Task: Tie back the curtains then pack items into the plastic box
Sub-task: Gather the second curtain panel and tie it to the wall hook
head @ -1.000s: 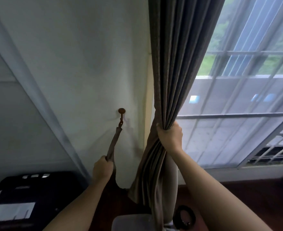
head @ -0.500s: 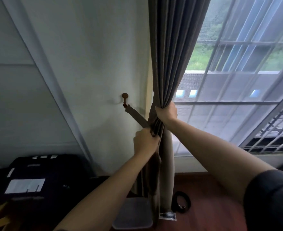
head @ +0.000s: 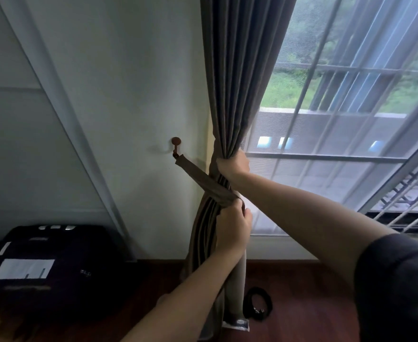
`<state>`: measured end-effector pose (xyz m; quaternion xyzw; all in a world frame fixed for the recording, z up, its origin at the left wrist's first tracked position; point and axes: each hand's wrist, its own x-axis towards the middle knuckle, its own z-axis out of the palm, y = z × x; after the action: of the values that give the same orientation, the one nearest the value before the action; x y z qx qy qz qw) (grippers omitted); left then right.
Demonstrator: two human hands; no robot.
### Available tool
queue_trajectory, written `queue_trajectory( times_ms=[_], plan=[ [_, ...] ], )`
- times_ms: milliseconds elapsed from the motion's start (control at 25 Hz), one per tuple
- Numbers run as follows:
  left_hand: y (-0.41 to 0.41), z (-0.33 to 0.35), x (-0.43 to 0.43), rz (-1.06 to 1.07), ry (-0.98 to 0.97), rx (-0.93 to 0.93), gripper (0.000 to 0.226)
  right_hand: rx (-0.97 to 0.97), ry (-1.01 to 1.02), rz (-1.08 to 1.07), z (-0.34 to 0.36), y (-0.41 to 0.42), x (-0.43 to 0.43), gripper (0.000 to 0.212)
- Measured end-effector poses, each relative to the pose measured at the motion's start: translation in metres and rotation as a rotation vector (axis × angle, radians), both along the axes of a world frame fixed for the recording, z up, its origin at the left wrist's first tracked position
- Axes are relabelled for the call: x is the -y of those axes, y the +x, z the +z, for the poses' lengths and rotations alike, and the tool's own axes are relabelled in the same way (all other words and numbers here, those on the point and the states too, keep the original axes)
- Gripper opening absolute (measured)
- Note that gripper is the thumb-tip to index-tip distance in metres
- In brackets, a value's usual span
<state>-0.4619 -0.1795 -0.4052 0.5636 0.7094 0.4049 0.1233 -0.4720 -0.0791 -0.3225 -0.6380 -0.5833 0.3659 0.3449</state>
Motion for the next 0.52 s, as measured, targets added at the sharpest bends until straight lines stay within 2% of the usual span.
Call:
queue_trajectory(
  times_ms=[240, 320, 400, 440, 520],
  plan=[
    [-0.003, -0.028, -0.018, 0.122, 0.272, 0.050, 0.012, -0.002, -0.019, 0.035, 0.001, 0.000, -0.001, 0.037],
    [-0.003, -0.026, -0.019, 0.080, 0.277, 0.160, 0.010, 0.001, -0.020, 0.040, 0.002, 0.001, -0.002, 0.037],
    [-0.007, -0.023, -0.018, -0.018, 0.176, 0.277, 0.007, 0.015, -0.019, 0.041, 0.003, 0.003, -0.003, 0.037],
    [-0.009, -0.022, -0.018, -0.060, 0.128, 0.306, 0.010, 0.018, -0.020, 0.038, 0.003, 0.004, -0.003, 0.037],
    [-0.013, -0.023, -0.020, -0.062, 0.184, 0.294, 0.015, 0.007, -0.033, 0.027, 0.005, 0.006, -0.004, 0.037]
  ],
)
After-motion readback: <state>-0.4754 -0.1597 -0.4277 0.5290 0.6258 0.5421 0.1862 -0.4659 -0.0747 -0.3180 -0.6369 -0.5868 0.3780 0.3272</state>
